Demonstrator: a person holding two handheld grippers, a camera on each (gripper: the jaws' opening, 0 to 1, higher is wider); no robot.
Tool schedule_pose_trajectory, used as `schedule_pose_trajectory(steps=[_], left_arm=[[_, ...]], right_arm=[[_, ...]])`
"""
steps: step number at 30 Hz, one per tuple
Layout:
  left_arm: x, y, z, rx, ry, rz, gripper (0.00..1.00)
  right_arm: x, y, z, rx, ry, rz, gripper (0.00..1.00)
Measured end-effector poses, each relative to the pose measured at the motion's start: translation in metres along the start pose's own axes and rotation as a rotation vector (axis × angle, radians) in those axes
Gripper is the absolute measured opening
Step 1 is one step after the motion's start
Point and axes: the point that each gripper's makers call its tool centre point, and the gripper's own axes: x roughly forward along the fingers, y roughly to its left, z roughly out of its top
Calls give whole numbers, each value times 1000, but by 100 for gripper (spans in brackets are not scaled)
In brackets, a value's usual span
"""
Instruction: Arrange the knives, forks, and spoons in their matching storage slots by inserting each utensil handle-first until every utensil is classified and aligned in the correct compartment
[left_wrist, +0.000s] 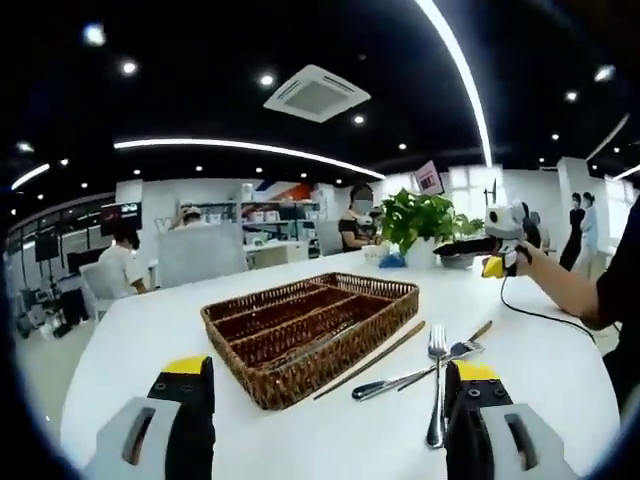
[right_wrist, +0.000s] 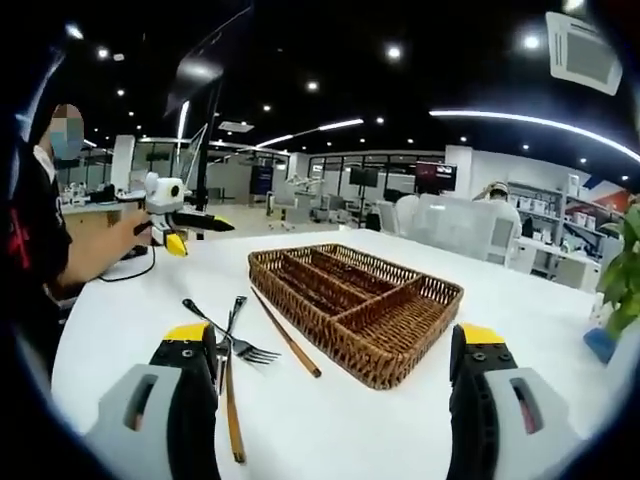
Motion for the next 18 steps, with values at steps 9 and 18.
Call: schedule_pose_trajectory(steps=[9,18], left_arm=[[4,-7,-8,10,34,-2,100],[10,-12,-11,23,50,-9,100]], right_arm=[[-1,1,-5,-15,22,-8,99],[7,6,-16,-30,64,2,99]])
